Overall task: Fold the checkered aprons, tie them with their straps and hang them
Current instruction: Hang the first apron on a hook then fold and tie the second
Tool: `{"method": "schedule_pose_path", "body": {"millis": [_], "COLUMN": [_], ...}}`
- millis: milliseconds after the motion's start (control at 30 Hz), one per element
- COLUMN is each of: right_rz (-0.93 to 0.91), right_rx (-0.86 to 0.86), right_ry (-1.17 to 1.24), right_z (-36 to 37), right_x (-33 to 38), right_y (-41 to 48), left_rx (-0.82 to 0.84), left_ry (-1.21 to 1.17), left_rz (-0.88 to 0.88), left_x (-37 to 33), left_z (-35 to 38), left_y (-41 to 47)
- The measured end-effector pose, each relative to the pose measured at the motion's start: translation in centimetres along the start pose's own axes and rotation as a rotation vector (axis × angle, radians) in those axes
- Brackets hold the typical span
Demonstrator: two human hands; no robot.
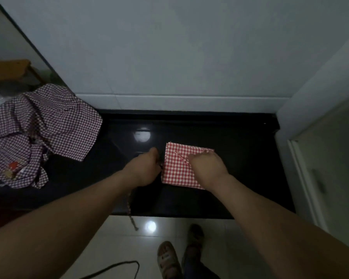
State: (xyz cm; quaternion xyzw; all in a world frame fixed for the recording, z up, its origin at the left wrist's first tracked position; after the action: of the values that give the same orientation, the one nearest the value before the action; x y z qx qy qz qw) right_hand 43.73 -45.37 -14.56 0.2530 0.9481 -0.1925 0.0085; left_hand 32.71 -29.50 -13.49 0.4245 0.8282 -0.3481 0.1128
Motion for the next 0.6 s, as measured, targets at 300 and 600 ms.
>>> {"method": "schedule_pose_path", "body": {"millis": [300,600], "right_rz": [0.300,0.294], "right_rx": [-0.046,-0.032], "right_ry": [0.913,1.766], "right_z": [0.7,2.6], "right_x": [-3.3,-3.6], "right_y": [0.0,0.2], "left_rx": [0.363,0.407], "left_ry": [0.117,-0.074], "left_rz": [0.266,0.134], "left_x": [-14.5,-17.2], "left_z": [-2.3,-0.5], "left_y": [2.6,7.5]}}
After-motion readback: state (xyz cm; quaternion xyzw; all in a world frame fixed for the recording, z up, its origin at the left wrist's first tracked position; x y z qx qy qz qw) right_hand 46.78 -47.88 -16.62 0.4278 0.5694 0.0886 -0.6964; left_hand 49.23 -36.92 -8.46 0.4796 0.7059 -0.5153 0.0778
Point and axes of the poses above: each hand's wrist, its own y-axis towards the middle knuckle, its own z-axis out of the palm, x = y × z, the point moved 5 cm from there along y, towards the middle knuckle, and after that the axes turned 7 degrees about -y, right-handed, at the moved point
